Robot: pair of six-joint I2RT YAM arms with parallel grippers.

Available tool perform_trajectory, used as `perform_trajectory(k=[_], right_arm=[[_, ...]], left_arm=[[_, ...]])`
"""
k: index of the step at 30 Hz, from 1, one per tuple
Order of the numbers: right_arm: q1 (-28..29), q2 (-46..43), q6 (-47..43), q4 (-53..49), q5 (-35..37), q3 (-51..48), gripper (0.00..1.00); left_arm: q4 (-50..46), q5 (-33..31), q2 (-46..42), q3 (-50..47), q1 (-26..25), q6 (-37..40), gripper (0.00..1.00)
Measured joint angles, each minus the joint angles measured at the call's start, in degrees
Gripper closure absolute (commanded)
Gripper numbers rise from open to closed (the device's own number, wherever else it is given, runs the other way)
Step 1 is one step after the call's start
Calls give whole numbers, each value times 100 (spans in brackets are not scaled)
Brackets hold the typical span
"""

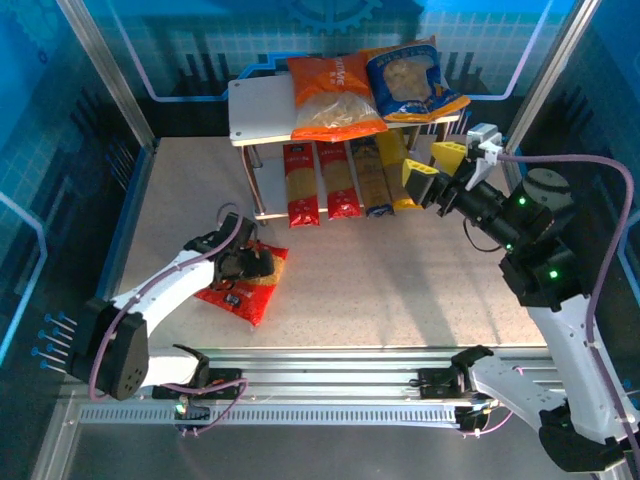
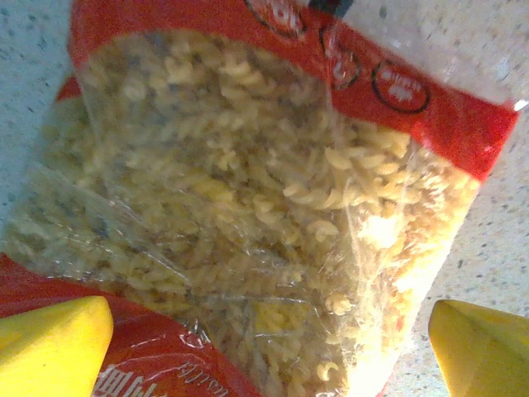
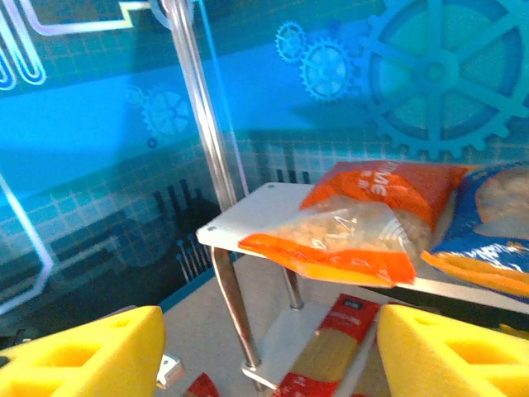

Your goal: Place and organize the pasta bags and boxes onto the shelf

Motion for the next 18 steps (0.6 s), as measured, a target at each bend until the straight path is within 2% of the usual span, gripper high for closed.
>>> perform_trajectory(k=[5, 10, 18], right_arm=[[0, -282, 55, 42, 87, -264, 31], [0, -527, 334, 101, 85, -931, 31], [0, -654, 566, -367, 144, -1519, 31]], left_arm=[[-133, -149, 337, 11, -142, 2, 1], [-332, -317, 562, 173, -144, 26, 1], [-568, -417, 1075, 619, -144, 175, 0]])
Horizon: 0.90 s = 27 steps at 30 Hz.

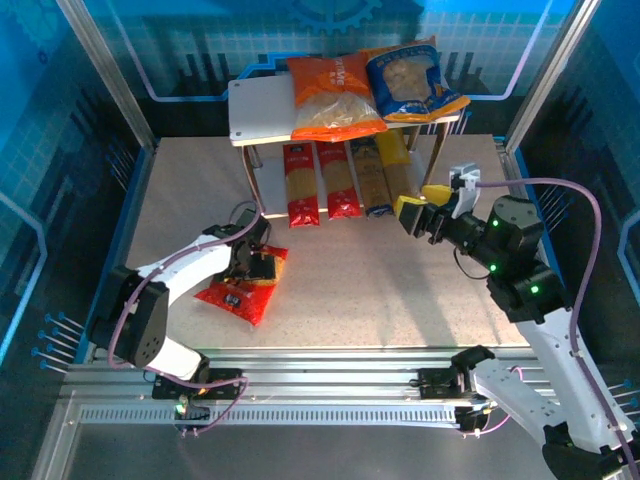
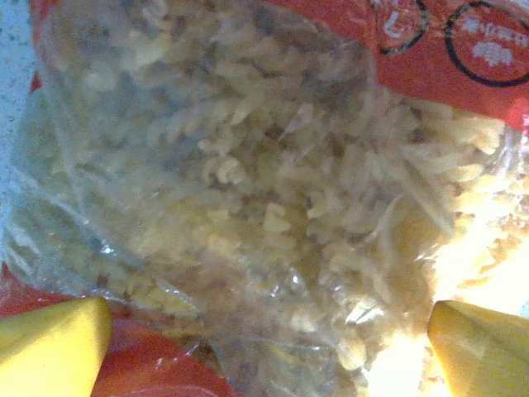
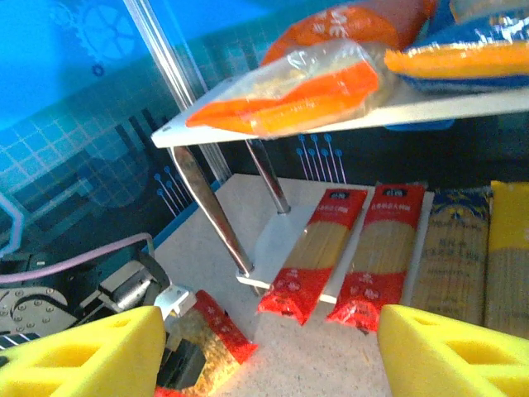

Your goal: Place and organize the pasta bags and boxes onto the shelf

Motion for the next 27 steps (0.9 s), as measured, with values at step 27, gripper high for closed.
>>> perform_trajectory(k=[27], right_arm=[[0, -507, -26, -264, 476, -55, 30]], left_arm=[[46, 396, 356, 79, 79, 278, 1]])
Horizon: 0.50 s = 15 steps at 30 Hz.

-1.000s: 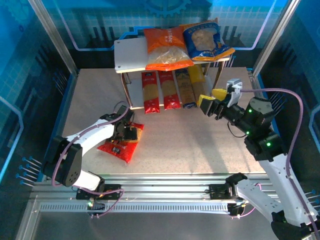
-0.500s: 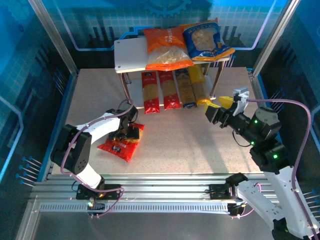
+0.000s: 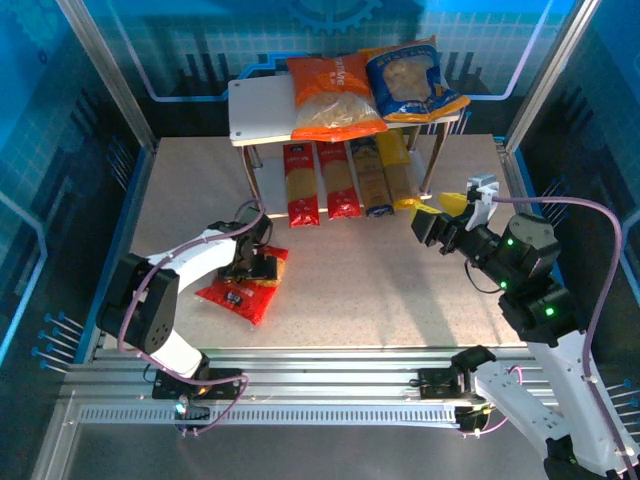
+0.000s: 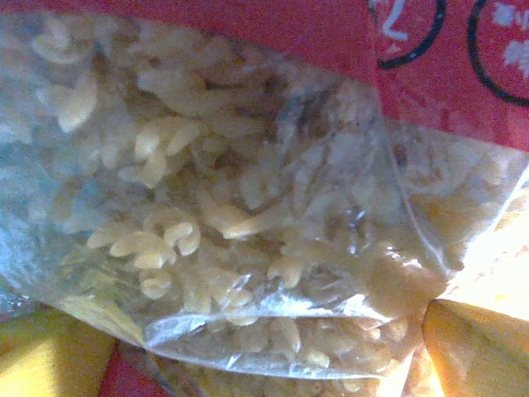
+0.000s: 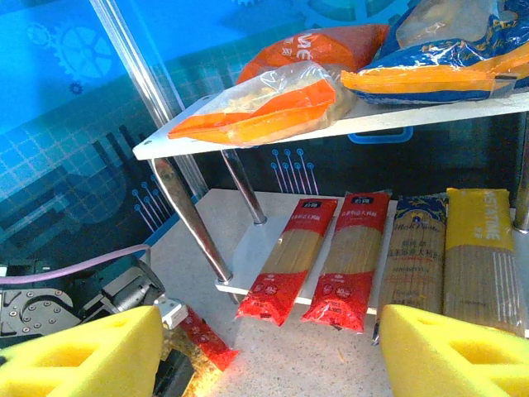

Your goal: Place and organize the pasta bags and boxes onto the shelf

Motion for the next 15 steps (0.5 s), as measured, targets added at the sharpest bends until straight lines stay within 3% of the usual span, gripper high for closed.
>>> perform_trajectory(k=[7, 9, 11, 15], right_arm=[[0, -70, 0, -15, 157, -59, 29], [0, -96, 2, -35, 212, -70, 29], [0, -114, 0, -37, 260, -70, 29], [0, -118, 0, -39, 319, -70, 28]], left_arm=[[81, 57, -33, -55, 4, 7, 2], [107, 87, -33, -76, 11, 13, 11], [142, 168, -31, -81, 22, 33, 40], [201, 297, -22, -63, 22, 35, 44]])
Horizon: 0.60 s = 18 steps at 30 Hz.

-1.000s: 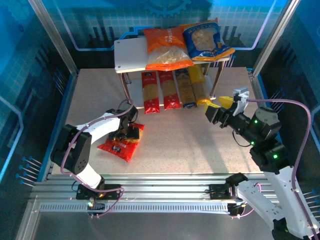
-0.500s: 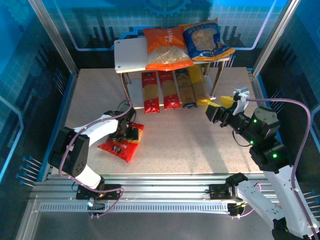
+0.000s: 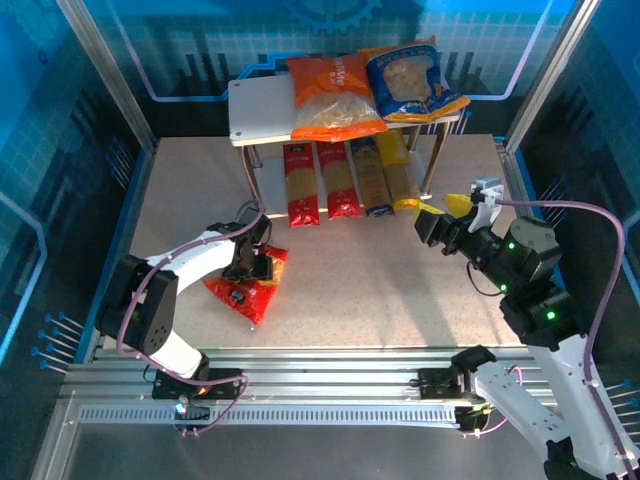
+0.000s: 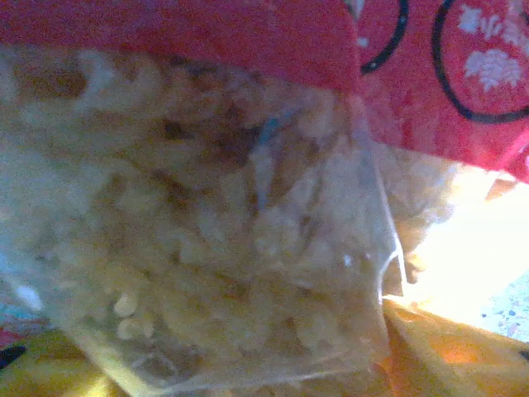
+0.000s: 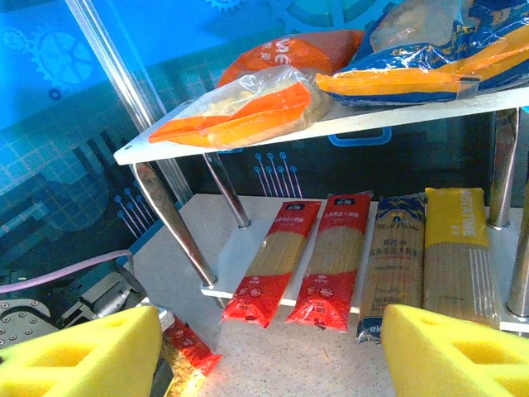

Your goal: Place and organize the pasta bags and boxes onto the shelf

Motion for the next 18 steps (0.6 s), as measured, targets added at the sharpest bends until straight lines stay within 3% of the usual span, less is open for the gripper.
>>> perform_trajectory(k=[7, 8, 9, 18], right_arm=[[0, 0, -2, 2, 94, -2, 28], [0, 2, 0, 0, 105, 0, 28], [0, 2, 0, 0, 107, -2, 28], [0, 13, 0, 2, 127, -39, 28]], left_arm=[[-157, 59, 55, 151, 11, -9, 66], [-166, 61, 50, 155, 11, -2, 73], [-168, 61, 46, 155, 11, 2, 100], [-146, 190, -315, -37, 26, 15, 100]])
